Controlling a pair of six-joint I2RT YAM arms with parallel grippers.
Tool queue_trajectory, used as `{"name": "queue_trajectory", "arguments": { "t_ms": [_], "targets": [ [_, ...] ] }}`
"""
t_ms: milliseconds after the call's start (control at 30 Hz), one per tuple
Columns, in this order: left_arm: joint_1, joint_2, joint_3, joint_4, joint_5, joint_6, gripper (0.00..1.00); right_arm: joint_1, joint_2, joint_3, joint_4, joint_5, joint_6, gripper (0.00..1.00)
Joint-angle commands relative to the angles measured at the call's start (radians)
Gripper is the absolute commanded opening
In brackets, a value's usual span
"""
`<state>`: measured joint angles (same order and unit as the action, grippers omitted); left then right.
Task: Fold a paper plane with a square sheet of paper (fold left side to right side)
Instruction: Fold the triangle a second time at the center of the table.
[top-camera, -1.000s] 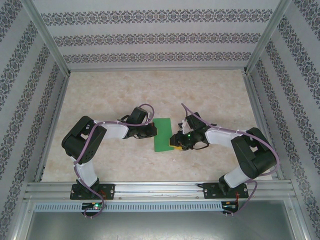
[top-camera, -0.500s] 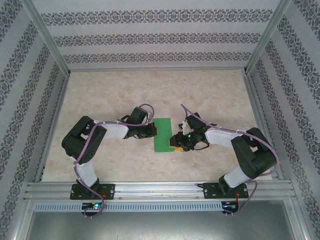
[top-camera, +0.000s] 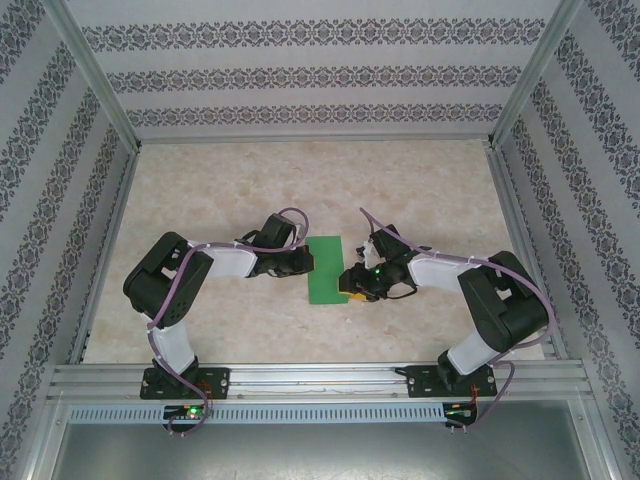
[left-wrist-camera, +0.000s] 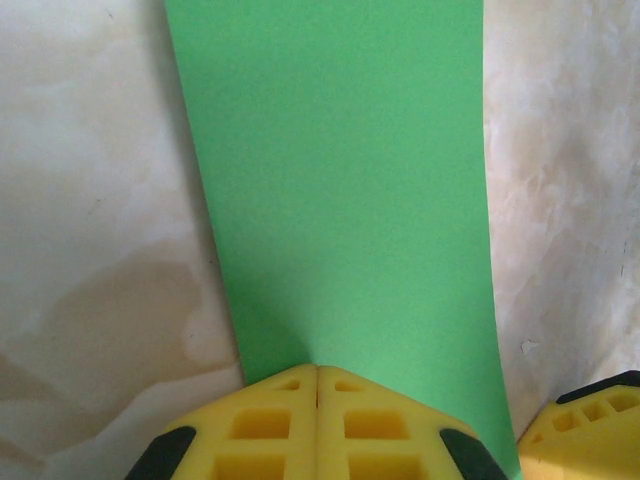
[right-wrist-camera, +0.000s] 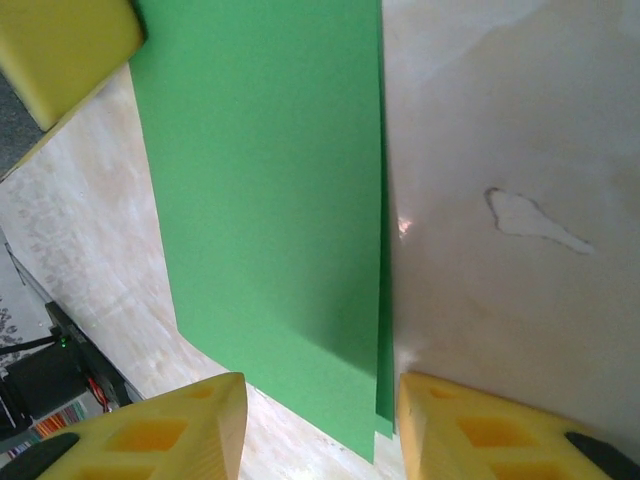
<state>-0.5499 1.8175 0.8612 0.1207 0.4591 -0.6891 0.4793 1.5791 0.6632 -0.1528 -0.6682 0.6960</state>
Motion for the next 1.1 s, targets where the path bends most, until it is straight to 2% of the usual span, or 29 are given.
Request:
{"name": "queue_trajectory", "arguments": {
  "t_ms": [0,133,467,1067],
  "targets": [
    [-0.024,0.024,-0.034,-0.104,-0.025,0.002,0.02,-0.007,0.012,0.012,0.043,-0.029,0.014,0.41],
    [-0.024,0.022,-0.034,-0.103,-0.025,0.003,0.02,-0.007,0.015,0.012,0.056,-0.034,0.020,0.37],
    [-0.024,0.017,-0.036,-0.100,-0.023,0.002,0.02,-0.017,0.047,0.023,0.132,-0.053,0.051,0.37],
    [-0.025,0.008,-0.039,-0.090,-0.016,-0.003,0.02,-0.109,0.208,0.195,0.140,-0.073,-0.019,0.34]
  ]
}}
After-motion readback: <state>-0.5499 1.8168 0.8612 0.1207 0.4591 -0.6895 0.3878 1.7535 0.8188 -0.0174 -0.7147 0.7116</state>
